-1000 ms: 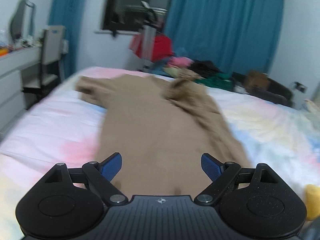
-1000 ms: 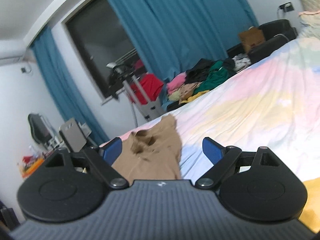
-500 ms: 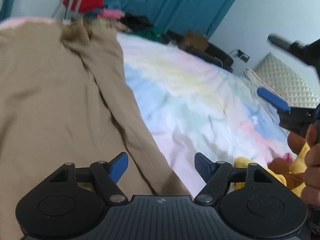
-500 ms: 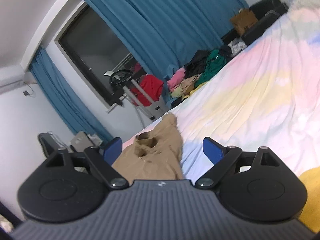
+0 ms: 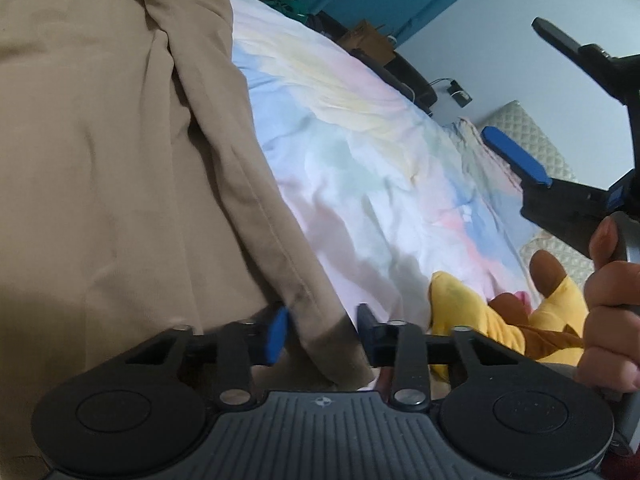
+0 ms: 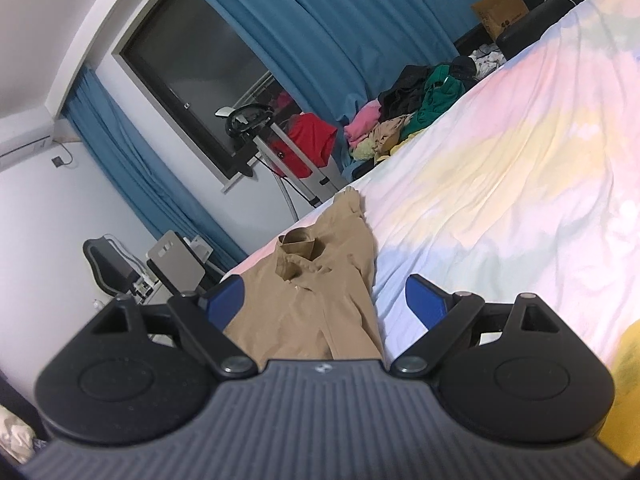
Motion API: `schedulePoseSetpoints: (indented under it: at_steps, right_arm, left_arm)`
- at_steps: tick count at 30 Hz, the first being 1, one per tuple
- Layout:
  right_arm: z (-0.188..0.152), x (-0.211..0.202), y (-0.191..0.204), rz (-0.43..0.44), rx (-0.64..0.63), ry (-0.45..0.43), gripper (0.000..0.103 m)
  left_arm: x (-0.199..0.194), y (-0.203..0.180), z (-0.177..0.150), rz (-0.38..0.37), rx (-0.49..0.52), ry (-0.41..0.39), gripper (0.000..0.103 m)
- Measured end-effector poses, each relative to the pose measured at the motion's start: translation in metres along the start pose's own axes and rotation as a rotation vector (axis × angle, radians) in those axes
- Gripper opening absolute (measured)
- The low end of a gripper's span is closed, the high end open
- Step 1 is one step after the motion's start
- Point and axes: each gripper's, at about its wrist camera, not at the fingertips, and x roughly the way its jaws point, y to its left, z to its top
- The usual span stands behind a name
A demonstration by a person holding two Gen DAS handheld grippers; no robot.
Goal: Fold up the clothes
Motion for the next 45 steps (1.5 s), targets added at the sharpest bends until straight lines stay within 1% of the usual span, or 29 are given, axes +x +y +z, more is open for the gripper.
schedulePoseSetpoints:
  at_steps: [1, 2, 3, 6, 9, 15, 20, 24, 31, 34, 35, 38, 41, 42, 45]
  right_arm:
    - [0.000, -0.001, 0.000, -0.002, -0.002, -0.001, 0.089]
    - [0.000, -0.001, 0.000, -0.004, -0.004, -0.002, 0.089]
    - [0.000, -0.002, 0.001, -0.006, -0.006, -0.002, 0.089]
    - [0.000, -0.003, 0.001, -0.012, -0.005, -0.003, 0.089]
    - [-0.001, -0.004, 0.001, -0.020, -0.003, -0.005, 0.089]
    - [0.000, -0.005, -0.002, -0.032, 0.019, -0.011, 0.089]
    - [-0.001, -0.005, -0.004, -0.042, 0.035, -0.010, 0.089]
    - [-0.002, -0.003, 0.000, -0.057, 0.015, -0.004, 0.089]
    - [-0.007, 0.004, 0.011, -0.090, -0.050, 0.019, 0.089]
    - [-0.009, 0.007, 0.016, -0.102, -0.086, 0.033, 0.089]
    - [-0.010, 0.008, 0.018, -0.106, -0.097, 0.037, 0.089]
    - [-0.014, 0.010, 0.024, -0.112, -0.137, 0.053, 0.089]
    - [-0.018, 0.013, 0.032, -0.108, -0.183, 0.072, 0.089]
    - [-0.019, 0.016, 0.035, -0.100, -0.198, 0.086, 0.089]
    - [-0.016, 0.038, 0.046, -0.057, -0.217, 0.158, 0.089]
  left_arm:
    - [0.000, 0.000, 0.001, -0.008, -0.004, 0.001, 0.013]
    - [-0.001, -0.001, 0.001, -0.014, -0.006, -0.001, 0.008]
    - [-0.006, -0.003, 0.002, -0.019, -0.003, -0.010, 0.007]
    - [-0.018, -0.010, 0.007, -0.030, 0.012, -0.035, 0.006]
    - [-0.036, -0.015, 0.015, -0.044, 0.007, -0.063, 0.006]
    - [-0.077, -0.012, 0.032, -0.054, -0.053, -0.103, 0.006]
    - [-0.117, 0.002, 0.041, -0.036, -0.099, -0.122, 0.005]
    - [-0.132, 0.011, 0.040, 0.035, -0.083, -0.121, 0.005]
    - [-0.133, 0.035, 0.027, 0.277, 0.004, -0.084, 0.005]
    - [-0.126, 0.042, 0.023, 0.340, 0.030, -0.063, 0.005]
    - [-0.126, 0.044, 0.022, 0.341, 0.026, -0.060, 0.006]
    - [-0.128, 0.048, 0.021, 0.303, -0.006, -0.070, 0.006]
    - [-0.131, 0.049, 0.020, 0.287, -0.015, -0.086, 0.006]
    - [-0.134, 0.052, 0.018, 0.272, -0.027, -0.088, 0.006]
    - [-0.134, 0.055, 0.016, 0.246, -0.039, -0.089, 0.010]
